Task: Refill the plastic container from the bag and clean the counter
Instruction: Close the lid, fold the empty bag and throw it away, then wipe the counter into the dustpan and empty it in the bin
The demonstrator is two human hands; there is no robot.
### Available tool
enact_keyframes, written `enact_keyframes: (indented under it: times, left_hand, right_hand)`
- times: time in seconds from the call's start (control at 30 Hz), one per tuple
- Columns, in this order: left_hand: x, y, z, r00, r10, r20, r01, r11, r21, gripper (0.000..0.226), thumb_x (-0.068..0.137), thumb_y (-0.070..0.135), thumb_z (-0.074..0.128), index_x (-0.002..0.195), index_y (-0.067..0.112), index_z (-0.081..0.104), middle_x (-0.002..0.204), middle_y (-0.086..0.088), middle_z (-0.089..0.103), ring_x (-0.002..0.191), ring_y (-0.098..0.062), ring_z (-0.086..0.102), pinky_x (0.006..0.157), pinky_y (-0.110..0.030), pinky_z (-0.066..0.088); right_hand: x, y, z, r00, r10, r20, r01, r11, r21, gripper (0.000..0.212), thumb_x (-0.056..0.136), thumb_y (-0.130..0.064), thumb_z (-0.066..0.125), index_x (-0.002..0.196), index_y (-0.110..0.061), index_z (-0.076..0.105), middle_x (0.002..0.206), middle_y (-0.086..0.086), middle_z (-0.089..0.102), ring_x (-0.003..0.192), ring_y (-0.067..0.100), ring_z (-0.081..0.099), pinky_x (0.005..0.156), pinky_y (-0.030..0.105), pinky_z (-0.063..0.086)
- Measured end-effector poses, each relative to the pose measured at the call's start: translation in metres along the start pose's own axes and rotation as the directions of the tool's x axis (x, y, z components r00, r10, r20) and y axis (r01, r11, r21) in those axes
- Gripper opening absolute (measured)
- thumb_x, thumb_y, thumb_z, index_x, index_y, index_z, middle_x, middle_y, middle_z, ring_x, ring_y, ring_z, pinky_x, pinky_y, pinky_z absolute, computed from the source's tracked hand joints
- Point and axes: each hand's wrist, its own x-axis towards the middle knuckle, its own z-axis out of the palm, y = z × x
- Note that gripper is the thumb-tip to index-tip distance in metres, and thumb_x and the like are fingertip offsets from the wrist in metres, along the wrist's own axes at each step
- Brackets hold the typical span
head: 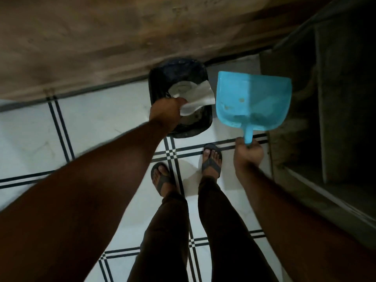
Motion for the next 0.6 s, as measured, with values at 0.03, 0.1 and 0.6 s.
enact_keyframes:
  times: [0.03,0.1,0.6]
  left_hand:
    - [0.01,0.003,0.007,1.0,0.009,0.012,-0.009,0.998,0.063,0.034,0.104,0.033,0.061,0.137,0.03,0.069,0.128,-0.012,0.075,0.117,-0.038,0.069,0.104,-0.045,0.054]
    - [0.027,0.007,0.02,1.0,0.009,0.021,-0.012,0.984,0.179,0.035,0.105,0.029,0.057,0.137,0.026,0.069,0.127,-0.011,0.075,0.117,-0.037,0.069,0.106,-0.045,0.051]
    - [0.057,-0.023,0.085,0.977,-0.204,-0.062,0.21,0.971,0.114,0.039,0.099,0.033,0.063,0.137,0.022,0.065,0.133,-0.012,0.07,0.136,-0.039,0.05,0.111,-0.051,0.037]
  right_hand:
    - [0.002,0.003,0.001,1.0,0.01,-0.003,-0.01,1.0,-0.001,0.032,0.097,-0.03,0.075,0.109,-0.001,0.075,0.093,0.01,0.069,0.093,0.035,0.071,0.081,0.039,0.054]
    - [0.005,0.011,0.006,1.0,0.019,0.002,-0.019,1.0,-0.01,0.033,0.096,-0.034,0.075,0.108,-0.003,0.075,0.093,0.012,0.072,0.092,0.036,0.073,0.081,0.042,0.057]
    - [0.032,0.035,0.017,0.997,0.041,-0.07,-0.043,0.999,-0.019,0.034,0.095,-0.037,0.074,0.107,-0.005,0.077,0.098,0.012,0.078,0.092,0.032,0.075,0.086,0.045,0.06]
